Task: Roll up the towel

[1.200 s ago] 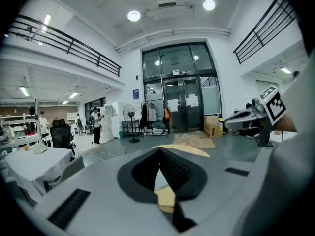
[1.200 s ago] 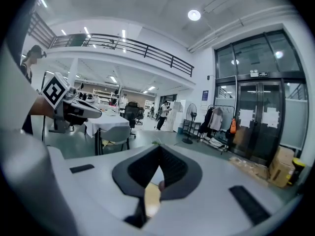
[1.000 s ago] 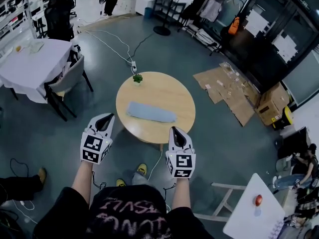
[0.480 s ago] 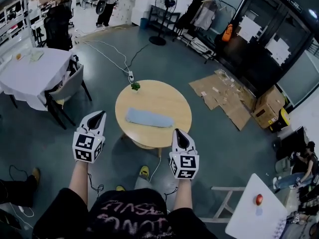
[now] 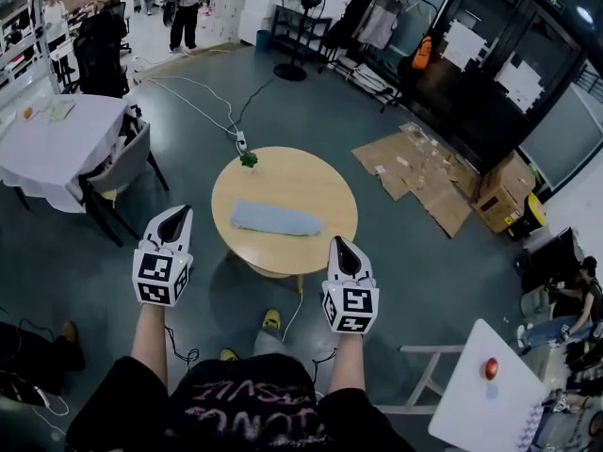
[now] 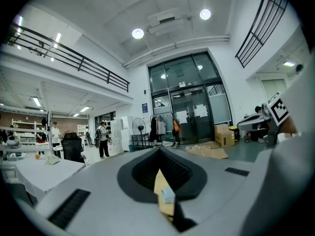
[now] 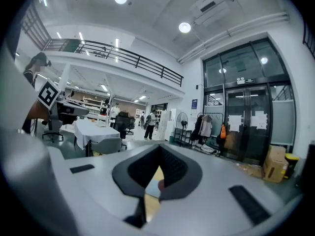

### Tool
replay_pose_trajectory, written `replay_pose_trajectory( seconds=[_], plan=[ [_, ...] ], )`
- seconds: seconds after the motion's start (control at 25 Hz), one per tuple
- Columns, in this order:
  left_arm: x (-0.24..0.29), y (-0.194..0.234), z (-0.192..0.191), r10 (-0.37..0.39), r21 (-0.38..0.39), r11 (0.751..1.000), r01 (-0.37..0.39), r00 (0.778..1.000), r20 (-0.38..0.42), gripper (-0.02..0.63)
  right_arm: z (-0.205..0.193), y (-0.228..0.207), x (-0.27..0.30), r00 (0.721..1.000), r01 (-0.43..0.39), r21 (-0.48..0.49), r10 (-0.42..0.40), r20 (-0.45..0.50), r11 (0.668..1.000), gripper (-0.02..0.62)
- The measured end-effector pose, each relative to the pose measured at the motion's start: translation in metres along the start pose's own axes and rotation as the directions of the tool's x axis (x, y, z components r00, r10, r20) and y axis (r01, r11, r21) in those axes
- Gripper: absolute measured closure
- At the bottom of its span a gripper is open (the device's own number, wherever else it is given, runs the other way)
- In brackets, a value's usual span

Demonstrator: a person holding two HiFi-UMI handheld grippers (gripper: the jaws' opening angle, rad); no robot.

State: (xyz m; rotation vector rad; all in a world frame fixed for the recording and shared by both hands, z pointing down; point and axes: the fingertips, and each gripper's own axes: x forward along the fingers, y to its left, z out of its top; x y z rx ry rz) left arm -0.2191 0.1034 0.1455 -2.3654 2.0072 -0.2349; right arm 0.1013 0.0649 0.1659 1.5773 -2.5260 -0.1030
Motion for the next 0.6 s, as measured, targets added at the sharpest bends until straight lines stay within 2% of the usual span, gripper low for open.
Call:
replay_pose_trajectory(
  seconds=[0.6],
  plan=[
    [-0.0079,0.0105,0.0003,0.021,0.0,1.0,-0.021,1.0,-0.008,0.594,0.0048,0.0028,0.0034,1.0,0.006,0.005,-0.006,0.007,1.0,0.592]
  ],
)
